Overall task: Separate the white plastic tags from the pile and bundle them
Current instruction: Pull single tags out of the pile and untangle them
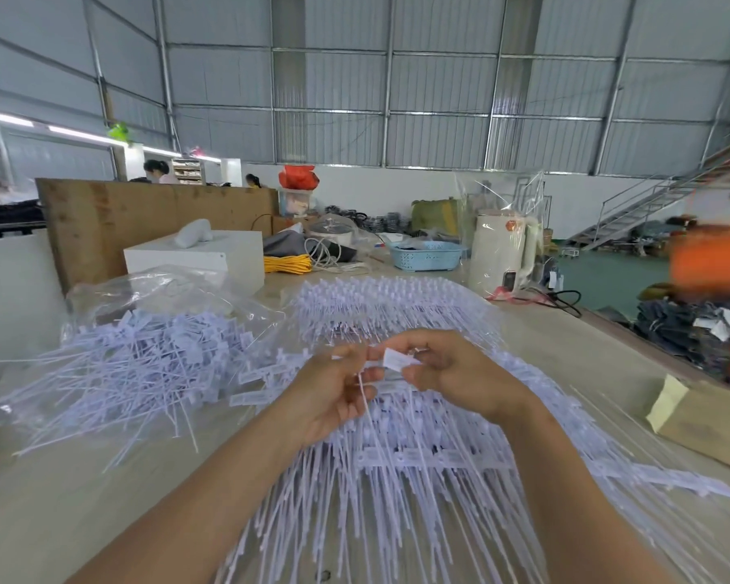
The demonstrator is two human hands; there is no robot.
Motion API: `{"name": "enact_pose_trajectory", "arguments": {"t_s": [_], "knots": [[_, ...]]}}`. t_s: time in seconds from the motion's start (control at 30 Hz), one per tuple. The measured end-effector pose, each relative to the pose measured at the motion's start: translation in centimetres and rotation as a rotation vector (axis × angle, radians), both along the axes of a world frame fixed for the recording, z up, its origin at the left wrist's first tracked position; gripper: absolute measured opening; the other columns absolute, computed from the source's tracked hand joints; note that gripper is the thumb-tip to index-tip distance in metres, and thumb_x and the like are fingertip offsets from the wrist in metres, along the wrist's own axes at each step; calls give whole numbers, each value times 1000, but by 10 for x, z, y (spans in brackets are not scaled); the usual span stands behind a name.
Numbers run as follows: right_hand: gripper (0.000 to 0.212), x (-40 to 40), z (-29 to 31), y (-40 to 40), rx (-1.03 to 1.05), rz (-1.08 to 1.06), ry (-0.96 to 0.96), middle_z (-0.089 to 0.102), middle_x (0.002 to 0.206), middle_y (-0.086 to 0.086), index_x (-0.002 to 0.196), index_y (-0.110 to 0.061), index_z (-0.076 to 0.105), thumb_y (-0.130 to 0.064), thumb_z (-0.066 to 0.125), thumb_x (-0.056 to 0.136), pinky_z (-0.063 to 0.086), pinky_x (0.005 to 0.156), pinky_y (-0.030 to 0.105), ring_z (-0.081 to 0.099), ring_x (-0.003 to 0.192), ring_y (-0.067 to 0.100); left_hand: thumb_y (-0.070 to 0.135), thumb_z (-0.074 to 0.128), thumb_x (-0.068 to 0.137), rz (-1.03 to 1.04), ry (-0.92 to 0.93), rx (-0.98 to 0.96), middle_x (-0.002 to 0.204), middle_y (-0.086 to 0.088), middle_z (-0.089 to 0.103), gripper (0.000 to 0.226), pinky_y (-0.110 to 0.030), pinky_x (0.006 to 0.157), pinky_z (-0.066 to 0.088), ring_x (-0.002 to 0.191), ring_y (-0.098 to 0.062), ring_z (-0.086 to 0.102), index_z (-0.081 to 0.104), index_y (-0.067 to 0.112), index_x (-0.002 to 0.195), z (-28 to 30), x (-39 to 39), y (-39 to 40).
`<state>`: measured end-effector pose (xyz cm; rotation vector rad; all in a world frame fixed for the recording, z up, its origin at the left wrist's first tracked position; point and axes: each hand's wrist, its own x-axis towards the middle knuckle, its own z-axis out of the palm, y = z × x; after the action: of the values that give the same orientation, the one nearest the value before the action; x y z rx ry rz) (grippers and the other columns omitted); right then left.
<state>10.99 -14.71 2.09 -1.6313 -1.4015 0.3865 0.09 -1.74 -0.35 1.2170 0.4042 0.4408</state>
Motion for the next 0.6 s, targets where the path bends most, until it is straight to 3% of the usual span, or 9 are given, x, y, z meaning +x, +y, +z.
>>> {"name": "enact_pose_trajectory", "arguments": {"t_s": [0.07,0.13,0.2,0.33,0.43,0.5,0.6], "knots": [[42,-2,1,2,21,47,25,52,107,9,109,-29,59,7,55,88,47,76,26,55,84,17,42,47,96,-33,4,32,66,-6,57,33,-16,37,36,40,-12,46,59,11,91,-2,1,-5],[43,-2,0,4,69,50,65,47,102,3,106,-32,55,6,59,86,47,72,24,53,75,15,65,46,82,-111,-15,106,69,-8,56,53,-18,39,37,41,-12,45,60,14,89,-2,3,-9],[41,-3,-3,6,78,15,45,46,101,2,103,-28,52,7,61,84,46,69,21,52,70,14,71,48,74,-159,-28,202,69,-8,55,59,-18,42,35,41,-12,44,60,15,88,-4,4,-10],[38,-6,-8,11,46,25,-4,49,95,-4,104,-22,49,7,61,84,50,68,20,59,72,16,39,58,90,-85,-41,399,59,-6,57,37,-16,41,26,37,-10,41,51,14,63,-10,3,-10],[23,2,-7,9,-2,-93,-160,53,96,-7,102,-22,55,-14,68,85,44,76,19,55,79,5,22,54,95,-5,-93,373,45,2,51,33,-14,36,25,34,-8,40,46,13,64,-9,4,-9],[3,5,-6,6,-24,-101,-174,59,84,-9,88,-17,62,-19,64,88,42,72,19,55,74,2,21,53,95,57,-122,309,46,1,55,29,-17,38,26,34,-9,40,50,12,68,-6,5,-8],[29,4,-8,7,-21,-73,-168,57,61,-16,66,-22,59,-10,58,92,39,62,14,51,58,-4,22,51,97,47,-118,282,50,-3,58,27,-20,40,29,36,-12,41,52,10,73,-7,5,-8]]}}
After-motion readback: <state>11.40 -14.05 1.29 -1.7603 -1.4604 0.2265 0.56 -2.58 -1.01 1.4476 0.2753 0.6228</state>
